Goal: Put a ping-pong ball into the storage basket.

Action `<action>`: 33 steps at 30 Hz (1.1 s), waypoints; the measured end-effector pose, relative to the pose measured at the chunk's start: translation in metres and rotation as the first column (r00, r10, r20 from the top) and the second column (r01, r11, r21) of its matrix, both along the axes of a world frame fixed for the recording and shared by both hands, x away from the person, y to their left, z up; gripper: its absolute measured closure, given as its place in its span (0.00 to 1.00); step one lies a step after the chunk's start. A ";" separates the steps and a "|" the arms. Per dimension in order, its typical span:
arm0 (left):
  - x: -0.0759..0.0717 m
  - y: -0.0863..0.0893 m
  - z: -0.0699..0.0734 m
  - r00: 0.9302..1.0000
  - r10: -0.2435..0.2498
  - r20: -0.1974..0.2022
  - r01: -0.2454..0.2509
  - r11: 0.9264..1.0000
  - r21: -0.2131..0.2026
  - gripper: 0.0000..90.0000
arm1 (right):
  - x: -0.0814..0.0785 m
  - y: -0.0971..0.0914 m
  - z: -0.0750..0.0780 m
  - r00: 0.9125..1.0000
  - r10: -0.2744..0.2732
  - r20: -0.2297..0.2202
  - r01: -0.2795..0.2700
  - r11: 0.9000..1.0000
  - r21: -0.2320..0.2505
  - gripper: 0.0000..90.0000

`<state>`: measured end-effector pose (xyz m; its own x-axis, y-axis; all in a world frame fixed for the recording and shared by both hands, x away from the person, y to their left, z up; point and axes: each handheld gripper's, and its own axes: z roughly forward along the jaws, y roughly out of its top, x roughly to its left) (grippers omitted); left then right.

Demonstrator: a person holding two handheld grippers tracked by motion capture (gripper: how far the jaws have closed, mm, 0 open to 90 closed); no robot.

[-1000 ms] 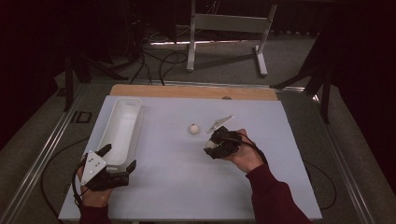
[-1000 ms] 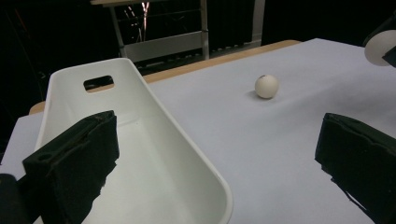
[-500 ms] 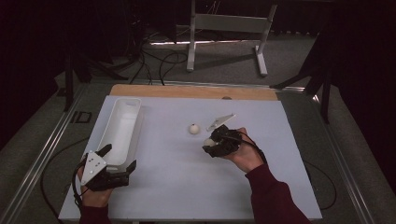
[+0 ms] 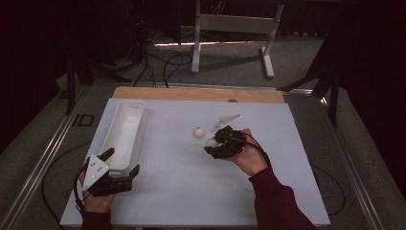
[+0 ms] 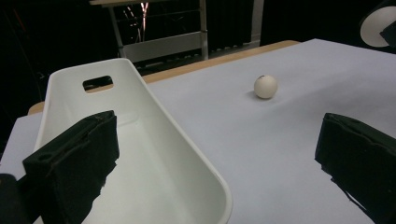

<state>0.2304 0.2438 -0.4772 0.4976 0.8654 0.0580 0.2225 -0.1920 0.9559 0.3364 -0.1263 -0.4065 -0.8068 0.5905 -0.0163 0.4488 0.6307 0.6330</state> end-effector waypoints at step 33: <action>0.000 0.000 0.000 1.000 -0.002 -0.001 0.002 1.000 0.000 0.01 | 0.004 0.012 0.026 0.999 -0.002 0.043 -0.002 0.994 0.106 0.56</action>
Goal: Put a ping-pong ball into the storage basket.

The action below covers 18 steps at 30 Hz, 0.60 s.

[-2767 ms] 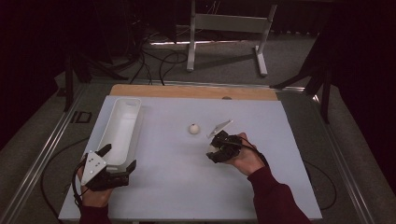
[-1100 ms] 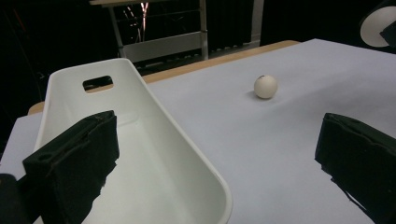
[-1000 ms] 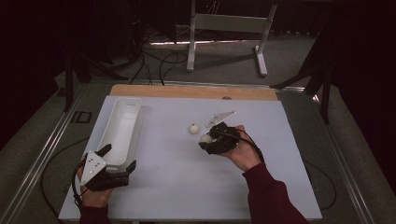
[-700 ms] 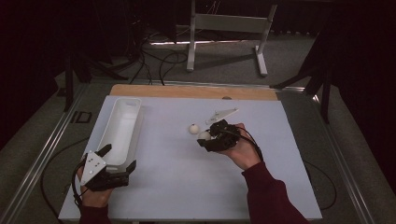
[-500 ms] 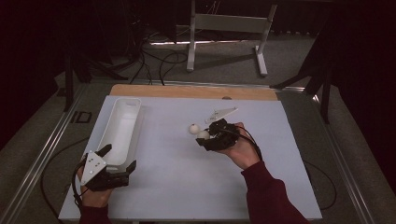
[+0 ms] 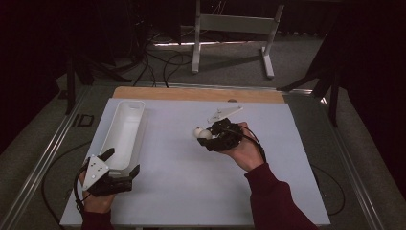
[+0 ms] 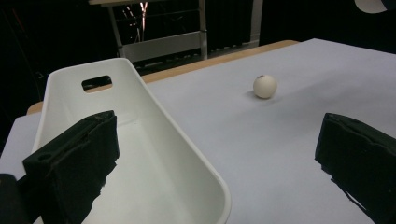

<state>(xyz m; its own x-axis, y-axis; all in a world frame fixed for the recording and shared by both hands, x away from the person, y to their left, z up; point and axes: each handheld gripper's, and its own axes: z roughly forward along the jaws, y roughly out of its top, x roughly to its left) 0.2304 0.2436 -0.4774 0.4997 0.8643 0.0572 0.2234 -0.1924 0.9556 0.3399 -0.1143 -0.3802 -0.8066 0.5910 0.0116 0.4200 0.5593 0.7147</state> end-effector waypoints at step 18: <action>0.000 0.000 0.000 1.000 0.001 -0.001 -0.001 1.000 0.000 0.01 | 0.005 0.010 0.013 1.000 0.006 0.019 -0.007 0.999 0.033 0.56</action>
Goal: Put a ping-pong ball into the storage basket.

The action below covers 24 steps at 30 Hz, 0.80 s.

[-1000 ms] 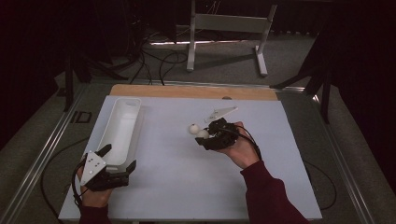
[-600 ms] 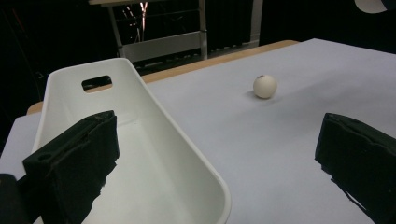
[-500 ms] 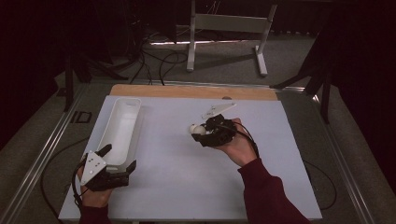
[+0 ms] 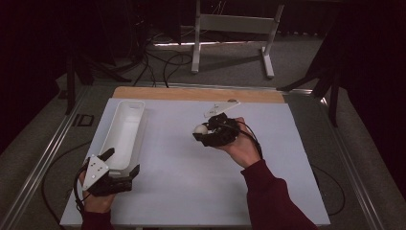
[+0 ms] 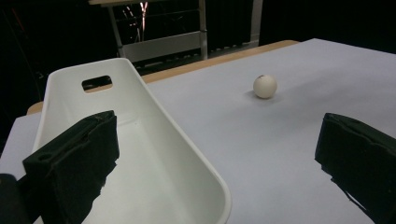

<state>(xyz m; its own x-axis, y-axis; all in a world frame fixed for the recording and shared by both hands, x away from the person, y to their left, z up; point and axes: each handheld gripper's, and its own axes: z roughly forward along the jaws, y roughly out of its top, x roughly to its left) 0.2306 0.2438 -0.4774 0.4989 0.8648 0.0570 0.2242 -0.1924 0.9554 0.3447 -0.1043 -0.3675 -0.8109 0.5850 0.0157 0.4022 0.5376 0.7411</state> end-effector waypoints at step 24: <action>0.000 0.000 0.000 1.000 0.001 0.000 -0.001 1.000 0.002 0.01 | 0.003 0.014 0.008 1.000 0.012 0.027 -0.012 0.999 0.031 0.56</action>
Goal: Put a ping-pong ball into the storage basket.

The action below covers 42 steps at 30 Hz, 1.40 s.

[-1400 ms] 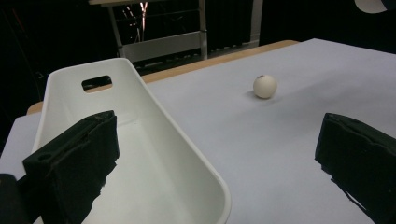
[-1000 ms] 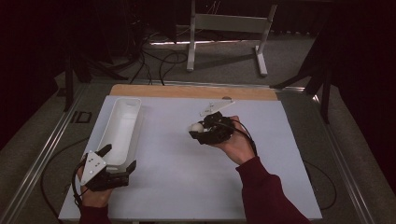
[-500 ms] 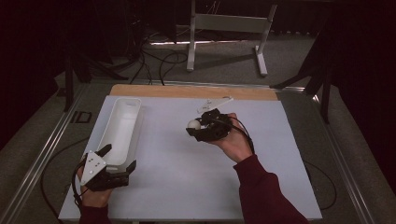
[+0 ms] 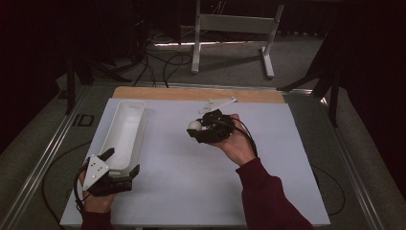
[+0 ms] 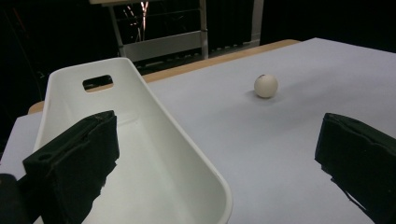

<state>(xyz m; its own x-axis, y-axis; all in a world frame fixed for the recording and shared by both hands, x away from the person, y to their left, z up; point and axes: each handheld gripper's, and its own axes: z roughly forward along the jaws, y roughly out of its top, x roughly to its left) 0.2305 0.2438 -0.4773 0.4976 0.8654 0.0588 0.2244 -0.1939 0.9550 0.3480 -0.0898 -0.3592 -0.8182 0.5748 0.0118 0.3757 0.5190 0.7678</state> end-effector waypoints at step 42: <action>0.000 -0.001 0.000 1.000 0.002 0.000 -0.002 1.000 0.002 0.01 | 0.005 0.020 0.011 0.999 0.012 0.030 -0.013 0.999 0.046 0.56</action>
